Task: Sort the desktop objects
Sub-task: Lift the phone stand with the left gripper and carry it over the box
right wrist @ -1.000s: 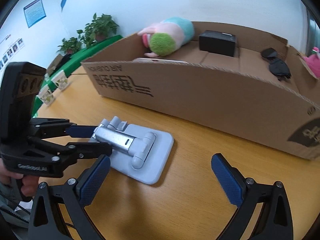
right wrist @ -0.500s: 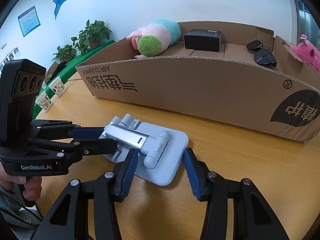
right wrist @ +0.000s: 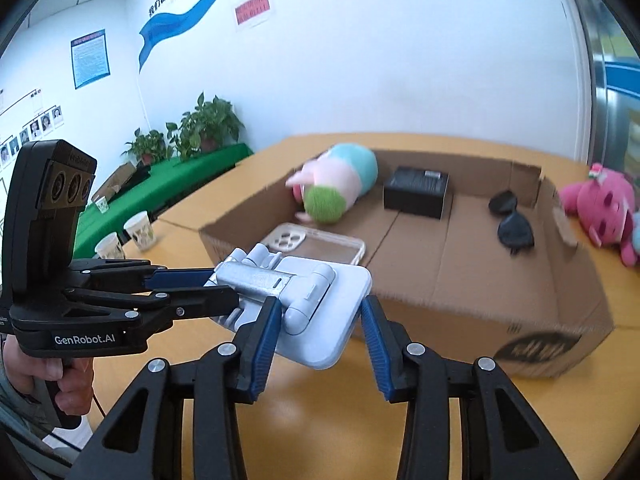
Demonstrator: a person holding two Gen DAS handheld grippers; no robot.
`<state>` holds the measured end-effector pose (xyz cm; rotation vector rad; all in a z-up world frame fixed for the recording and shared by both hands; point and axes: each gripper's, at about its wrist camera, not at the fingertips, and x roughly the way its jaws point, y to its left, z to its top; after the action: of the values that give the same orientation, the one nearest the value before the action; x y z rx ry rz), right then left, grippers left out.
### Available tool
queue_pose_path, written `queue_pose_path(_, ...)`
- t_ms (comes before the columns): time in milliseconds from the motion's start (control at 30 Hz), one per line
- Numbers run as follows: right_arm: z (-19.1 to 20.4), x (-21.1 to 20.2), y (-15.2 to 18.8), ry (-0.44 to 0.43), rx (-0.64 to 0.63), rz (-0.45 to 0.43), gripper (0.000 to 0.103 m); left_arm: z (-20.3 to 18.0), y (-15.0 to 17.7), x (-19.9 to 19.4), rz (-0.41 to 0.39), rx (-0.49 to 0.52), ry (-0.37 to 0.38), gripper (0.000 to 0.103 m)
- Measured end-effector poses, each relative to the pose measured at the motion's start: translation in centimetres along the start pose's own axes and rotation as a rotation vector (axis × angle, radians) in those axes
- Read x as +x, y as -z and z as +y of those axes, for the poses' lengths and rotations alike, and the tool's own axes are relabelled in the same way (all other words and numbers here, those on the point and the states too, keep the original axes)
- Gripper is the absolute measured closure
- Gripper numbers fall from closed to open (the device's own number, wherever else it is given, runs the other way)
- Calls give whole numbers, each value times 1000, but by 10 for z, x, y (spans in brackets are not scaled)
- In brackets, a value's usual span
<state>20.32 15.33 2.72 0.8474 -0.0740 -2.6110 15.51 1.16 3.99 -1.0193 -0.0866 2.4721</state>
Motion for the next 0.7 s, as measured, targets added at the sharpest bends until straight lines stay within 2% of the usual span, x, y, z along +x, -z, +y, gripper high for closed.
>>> queue_pose_path(133,-13,7,-22,9,5,-25,63,0,-25,12,-28,23,-9,72)
queue_pose_path(433,-59,50,-65,15,34,-1,63,15,-79,64,-13,-24,-4,72)
queue_pose_path(700,-98,93,-104,17,106,60,63,36,-124,105,56,-46,5,73)
